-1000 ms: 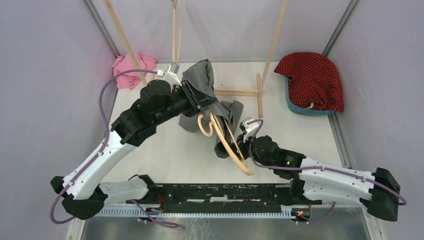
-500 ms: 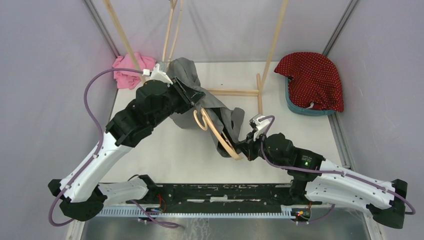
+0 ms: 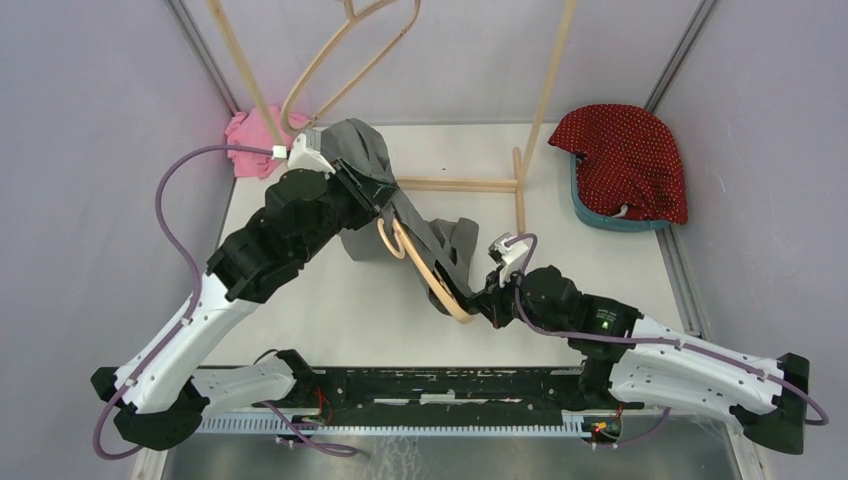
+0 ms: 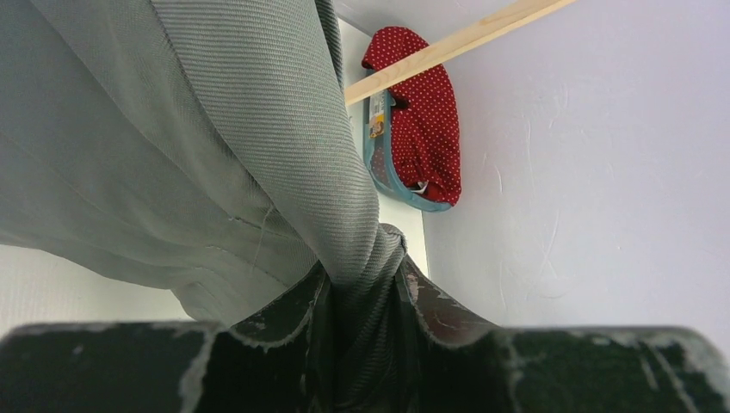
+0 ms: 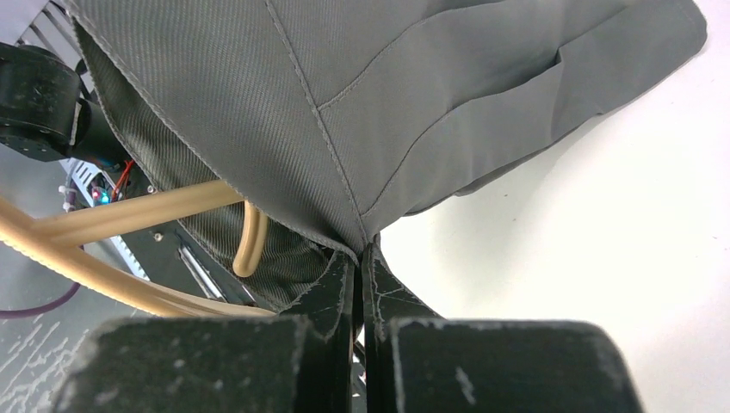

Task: Place the skirt on the hanger
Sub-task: Hang the skirt on the hanger.

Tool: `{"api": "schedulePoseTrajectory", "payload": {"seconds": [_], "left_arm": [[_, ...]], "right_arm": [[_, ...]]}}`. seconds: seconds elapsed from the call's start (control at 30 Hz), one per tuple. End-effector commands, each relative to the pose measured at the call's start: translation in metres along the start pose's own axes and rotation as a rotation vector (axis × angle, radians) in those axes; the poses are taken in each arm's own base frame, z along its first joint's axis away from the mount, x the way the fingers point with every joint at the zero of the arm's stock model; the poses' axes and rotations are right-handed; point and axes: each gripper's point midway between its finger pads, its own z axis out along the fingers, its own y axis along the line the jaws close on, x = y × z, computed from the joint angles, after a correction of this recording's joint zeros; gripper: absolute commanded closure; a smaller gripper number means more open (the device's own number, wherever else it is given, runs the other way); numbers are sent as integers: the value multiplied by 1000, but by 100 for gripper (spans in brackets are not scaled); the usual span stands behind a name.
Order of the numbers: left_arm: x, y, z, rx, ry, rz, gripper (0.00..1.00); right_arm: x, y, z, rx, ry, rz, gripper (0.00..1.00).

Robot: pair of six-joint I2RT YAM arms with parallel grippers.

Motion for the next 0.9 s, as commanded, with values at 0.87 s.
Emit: {"api": "schedulePoseTrajectory", "payload": {"seconds": [0.87], "left_arm": [[-67,-50,-25,266,-287,-189,97]], "right_arm": [[33,9,9,-69,128,-17,99]]}}
